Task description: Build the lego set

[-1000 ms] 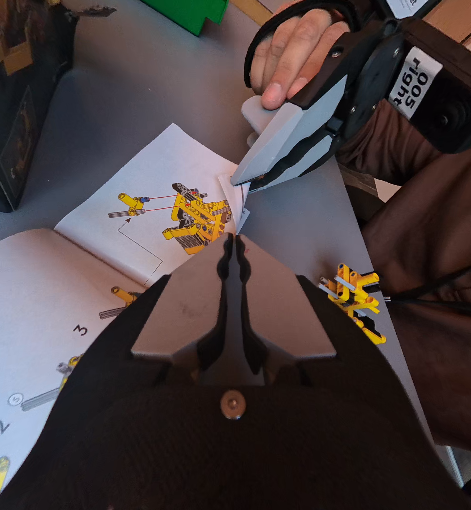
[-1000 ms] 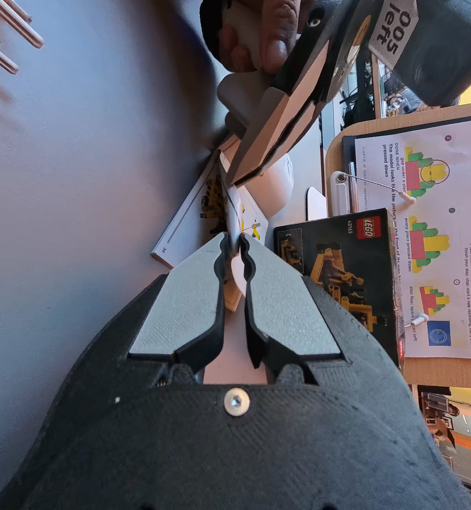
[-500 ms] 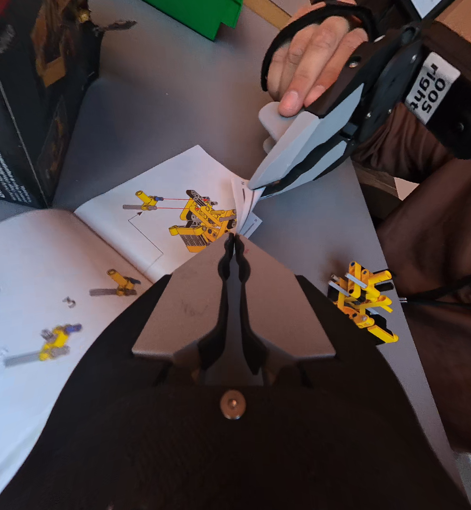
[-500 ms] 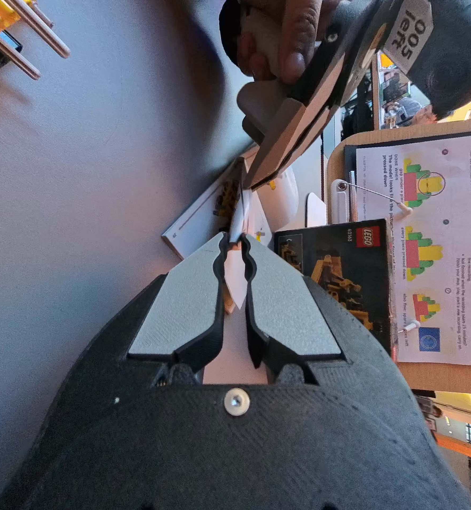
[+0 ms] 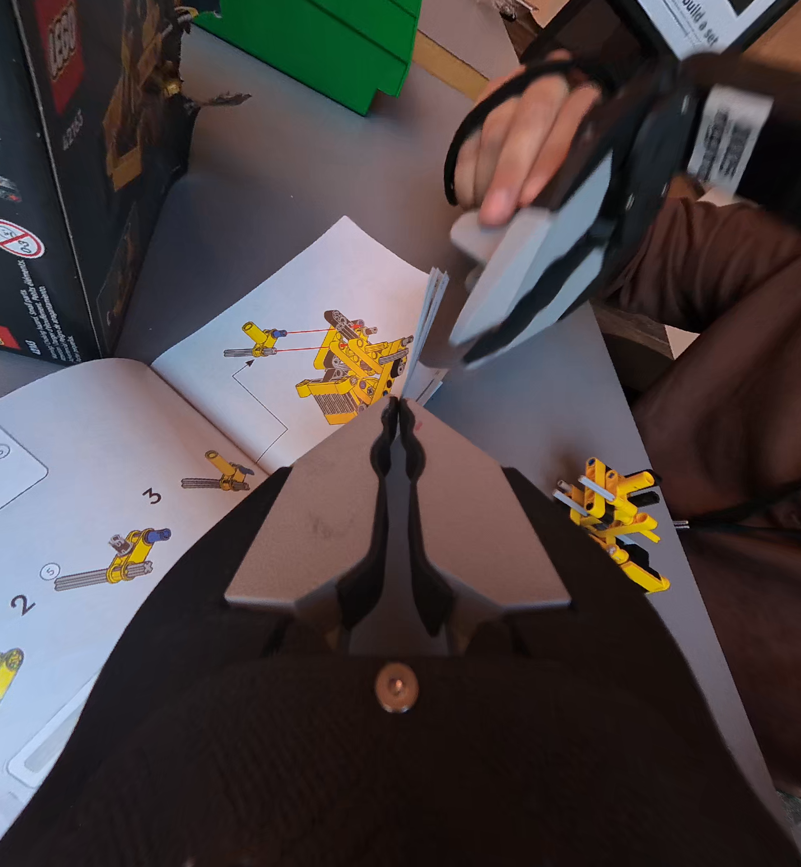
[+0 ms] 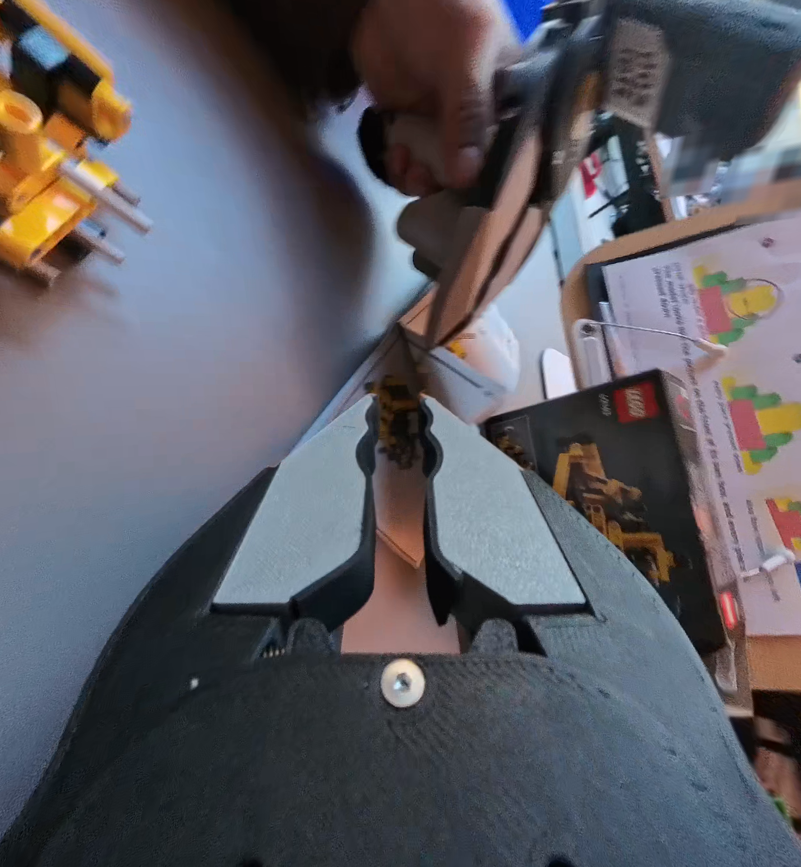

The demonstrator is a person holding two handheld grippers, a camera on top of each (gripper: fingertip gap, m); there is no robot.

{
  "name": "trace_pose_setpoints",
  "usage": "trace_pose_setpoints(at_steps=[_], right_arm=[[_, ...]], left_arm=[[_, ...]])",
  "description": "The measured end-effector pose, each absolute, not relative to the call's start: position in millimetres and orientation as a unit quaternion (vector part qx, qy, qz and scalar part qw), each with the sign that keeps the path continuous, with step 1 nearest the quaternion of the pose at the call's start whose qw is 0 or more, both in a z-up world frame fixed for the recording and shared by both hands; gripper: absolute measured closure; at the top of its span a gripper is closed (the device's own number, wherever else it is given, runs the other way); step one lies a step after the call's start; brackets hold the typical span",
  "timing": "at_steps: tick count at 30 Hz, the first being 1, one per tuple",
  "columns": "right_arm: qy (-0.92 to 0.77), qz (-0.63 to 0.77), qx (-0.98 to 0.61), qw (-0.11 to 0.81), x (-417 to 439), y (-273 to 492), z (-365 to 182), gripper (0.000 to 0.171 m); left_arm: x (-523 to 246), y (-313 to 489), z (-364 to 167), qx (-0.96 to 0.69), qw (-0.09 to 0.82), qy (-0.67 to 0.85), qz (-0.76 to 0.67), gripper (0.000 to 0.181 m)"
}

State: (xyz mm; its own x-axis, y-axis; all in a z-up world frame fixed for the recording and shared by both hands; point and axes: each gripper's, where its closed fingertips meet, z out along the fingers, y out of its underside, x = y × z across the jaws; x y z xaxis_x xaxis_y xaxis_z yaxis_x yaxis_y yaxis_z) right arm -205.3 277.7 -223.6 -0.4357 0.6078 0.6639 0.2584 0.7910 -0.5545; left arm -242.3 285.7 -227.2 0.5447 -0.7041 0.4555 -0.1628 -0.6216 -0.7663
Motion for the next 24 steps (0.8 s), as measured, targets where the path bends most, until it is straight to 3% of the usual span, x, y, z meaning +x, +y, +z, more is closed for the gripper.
trace_pose_setpoints(at_steps=[3, 6, 9, 24], right_arm=[[-0.78, 0.245, -0.325, 0.475, -209, 295, -201, 0.151], [-0.753, 0.311, -0.392, 0.427, -211, 304, -199, 0.14], [-0.746, 0.344, -0.39, 0.416, -211, 299, -194, 0.144], [-0.776, 0.288, -0.354, 0.436, -213, 288, -205, 0.141]], left_arm=[[-241, 285, -229, -0.81, 0.341, 0.273, -0.393, 0.181], [-238, 284, -231, -0.811, 0.337, 0.279, -0.388, 0.181], [-237, 284, -234, -0.815, 0.334, 0.284, -0.38, 0.181], [-235, 283, -237, -0.816, 0.328, 0.287, -0.378, 0.181]])
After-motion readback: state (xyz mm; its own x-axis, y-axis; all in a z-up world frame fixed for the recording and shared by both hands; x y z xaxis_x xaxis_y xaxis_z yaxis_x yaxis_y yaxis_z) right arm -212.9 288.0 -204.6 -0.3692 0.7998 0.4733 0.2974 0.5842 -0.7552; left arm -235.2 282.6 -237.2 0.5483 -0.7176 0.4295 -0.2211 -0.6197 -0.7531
